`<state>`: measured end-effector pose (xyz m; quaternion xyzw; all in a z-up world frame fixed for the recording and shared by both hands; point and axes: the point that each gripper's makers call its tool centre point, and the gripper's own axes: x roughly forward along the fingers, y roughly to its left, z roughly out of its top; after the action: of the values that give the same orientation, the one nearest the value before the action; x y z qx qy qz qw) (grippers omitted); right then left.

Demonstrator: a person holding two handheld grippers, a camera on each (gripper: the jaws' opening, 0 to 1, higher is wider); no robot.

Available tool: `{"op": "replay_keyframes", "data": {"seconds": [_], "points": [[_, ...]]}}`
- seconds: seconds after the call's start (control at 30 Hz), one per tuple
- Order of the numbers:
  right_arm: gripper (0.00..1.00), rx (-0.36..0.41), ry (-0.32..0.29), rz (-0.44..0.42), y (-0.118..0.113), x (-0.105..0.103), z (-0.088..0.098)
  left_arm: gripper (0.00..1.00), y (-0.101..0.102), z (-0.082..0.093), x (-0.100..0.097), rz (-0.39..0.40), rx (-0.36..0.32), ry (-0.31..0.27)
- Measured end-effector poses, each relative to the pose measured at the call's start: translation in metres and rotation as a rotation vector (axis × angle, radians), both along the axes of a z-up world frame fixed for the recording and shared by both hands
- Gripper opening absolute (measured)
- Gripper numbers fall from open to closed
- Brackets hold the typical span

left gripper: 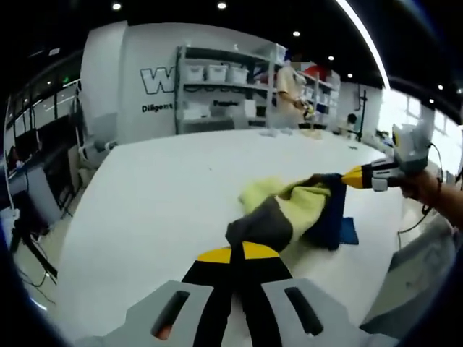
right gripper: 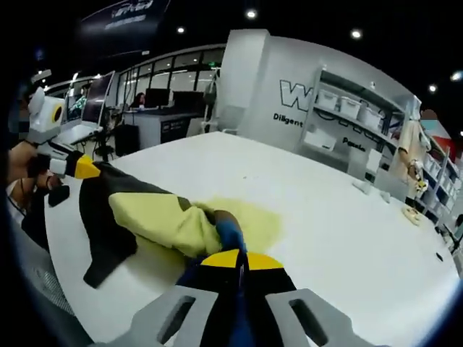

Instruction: Fold the garment on the visible template until the final outline fits inside the template.

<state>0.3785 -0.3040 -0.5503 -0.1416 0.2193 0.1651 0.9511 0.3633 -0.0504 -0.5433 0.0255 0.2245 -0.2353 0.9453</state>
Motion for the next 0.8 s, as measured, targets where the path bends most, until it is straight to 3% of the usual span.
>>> {"op": "replay_keyframes", "data": {"seconds": [0.3, 0.8], "points": [[0.00, -0.042, -0.060, -0.042, -0.019, 0.010, 0.025, 0.00, 0.010, 0.025, 0.013, 0.010, -0.005, -0.059], [0.00, -0.103, -0.150, -0.020, -0.019, 0.044, 0.070, 0.00, 0.001, 0.064, 0.043, -0.015, 0.009, -0.147]]}}
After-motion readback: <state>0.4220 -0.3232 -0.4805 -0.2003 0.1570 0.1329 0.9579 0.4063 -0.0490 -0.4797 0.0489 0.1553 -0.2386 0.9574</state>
